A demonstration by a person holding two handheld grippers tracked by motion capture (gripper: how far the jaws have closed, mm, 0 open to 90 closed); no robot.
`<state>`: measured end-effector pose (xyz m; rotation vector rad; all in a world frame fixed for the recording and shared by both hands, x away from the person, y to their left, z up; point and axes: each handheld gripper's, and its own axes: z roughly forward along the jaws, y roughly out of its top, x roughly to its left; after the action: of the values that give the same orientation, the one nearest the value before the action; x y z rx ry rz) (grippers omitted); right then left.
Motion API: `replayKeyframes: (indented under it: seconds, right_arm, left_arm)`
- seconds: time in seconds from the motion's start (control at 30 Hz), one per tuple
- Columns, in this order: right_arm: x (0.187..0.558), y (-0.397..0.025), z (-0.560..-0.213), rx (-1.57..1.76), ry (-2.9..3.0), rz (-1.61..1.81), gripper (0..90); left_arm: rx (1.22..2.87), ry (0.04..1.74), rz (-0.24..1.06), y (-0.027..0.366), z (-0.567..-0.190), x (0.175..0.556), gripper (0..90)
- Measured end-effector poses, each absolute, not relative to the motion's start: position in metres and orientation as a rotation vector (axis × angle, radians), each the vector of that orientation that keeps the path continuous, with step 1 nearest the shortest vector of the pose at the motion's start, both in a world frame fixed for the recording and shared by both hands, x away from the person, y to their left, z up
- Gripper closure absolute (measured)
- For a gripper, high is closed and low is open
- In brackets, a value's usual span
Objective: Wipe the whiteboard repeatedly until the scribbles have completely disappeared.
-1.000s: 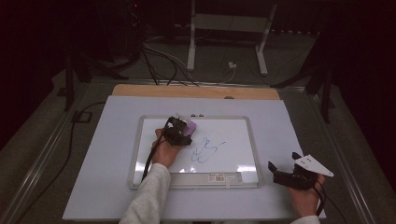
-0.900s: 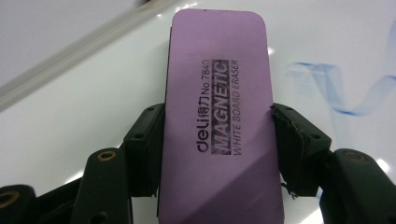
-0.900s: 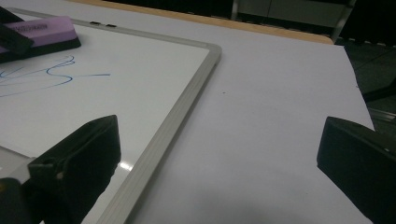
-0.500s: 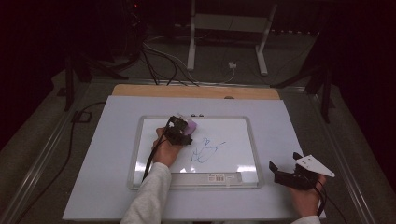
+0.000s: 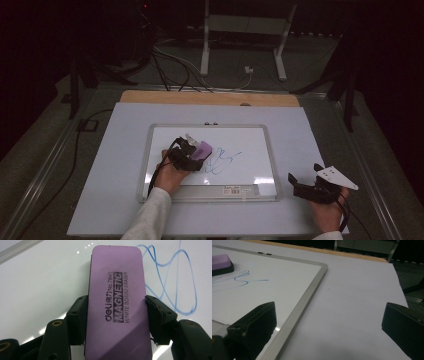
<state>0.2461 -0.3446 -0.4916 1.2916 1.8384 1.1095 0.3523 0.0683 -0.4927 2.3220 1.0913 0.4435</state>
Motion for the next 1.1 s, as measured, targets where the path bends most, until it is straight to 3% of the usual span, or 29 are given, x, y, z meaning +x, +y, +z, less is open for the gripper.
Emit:
replayKeyframes:
  seconds: [0.1, 0.27, 0.53, 0.67, 0.87, 0.97, 1.1]
  right_arm:
    - [0.246, -0.343, -0.491, 1.285, 1.842, 1.109, 0.0]
    - [0.247, -0.345, -0.492, 1.293, 1.84, 1.11, 0.0]
    - [0.247, -0.342, -0.492, 1.284, 1.85, 1.107, 0.0]
    - [0.247, -0.343, -0.493, 1.285, 1.847, 1.107, 0.0]
    - [0.246, -0.346, -0.491, 1.292, 1.835, 1.111, 0.0]
    - [0.246, -0.347, -0.492, 1.295, 1.834, 1.111, 0.0]
    - [0.247, -0.345, -0.492, 1.29, 1.843, 1.107, 0.0]
  left_arm:
    - [2.323, 1.159, 0.572, 0.072, -0.492, 0.358, 42.0]
    - [2.272, 1.214, 0.5, 0.072, -0.493, 0.365, 41.9]
    - [2.314, 0.994, 0.343, 0.026, -0.495, 0.348, 41.9]
    - [2.358, 0.934, 0.367, 0.016, -0.493, 0.344, 41.9]
    - [2.342, 1.087, 0.542, 0.033, -0.493, 0.36, 41.9]
    - [2.319, 1.138, 0.522, 0.038, -0.493, 0.364, 41.9]
    - [2.333, 1.044, 0.451, 0.022, -0.493, 0.352, 41.9]
